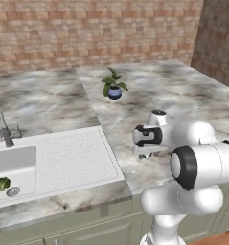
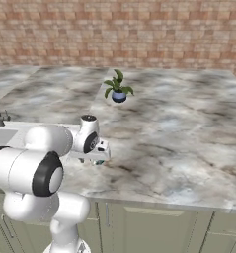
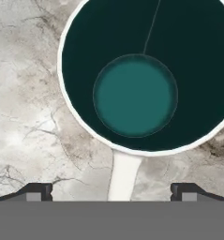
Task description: Clear the mugs and bowl far away from the sink.
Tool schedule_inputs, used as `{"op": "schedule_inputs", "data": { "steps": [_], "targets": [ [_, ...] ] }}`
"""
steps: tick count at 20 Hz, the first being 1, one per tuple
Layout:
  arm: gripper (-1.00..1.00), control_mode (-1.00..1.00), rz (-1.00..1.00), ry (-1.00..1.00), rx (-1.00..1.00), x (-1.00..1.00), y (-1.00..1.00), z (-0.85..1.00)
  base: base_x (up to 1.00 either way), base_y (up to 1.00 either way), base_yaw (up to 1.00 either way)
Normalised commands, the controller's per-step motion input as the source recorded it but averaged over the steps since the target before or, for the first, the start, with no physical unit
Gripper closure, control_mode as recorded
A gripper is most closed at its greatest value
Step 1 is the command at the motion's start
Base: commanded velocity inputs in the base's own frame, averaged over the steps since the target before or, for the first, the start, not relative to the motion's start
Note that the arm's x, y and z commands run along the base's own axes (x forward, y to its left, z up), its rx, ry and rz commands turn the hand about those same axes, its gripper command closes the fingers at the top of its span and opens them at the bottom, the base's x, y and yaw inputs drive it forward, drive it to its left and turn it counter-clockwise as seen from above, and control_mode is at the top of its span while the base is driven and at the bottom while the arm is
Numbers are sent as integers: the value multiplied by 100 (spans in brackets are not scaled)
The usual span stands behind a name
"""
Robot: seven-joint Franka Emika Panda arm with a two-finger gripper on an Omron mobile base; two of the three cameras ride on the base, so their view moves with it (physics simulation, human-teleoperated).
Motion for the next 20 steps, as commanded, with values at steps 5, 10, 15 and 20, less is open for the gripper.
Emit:
{"op": "schedule_inputs", "data": {
  "steps": [5,10,15,20],
  "targets": [
    [-100,-100,0,0,0,17,0,-11,0,0,0],
    [-100,-100,0,0,0,18,0,-8,0,0,0],
    [100,-100,0,0,0,9,-1,-4,0,0,0],
    [100,-100,0,0,0,0,-1,-5,0,0,0]
  ]
}}
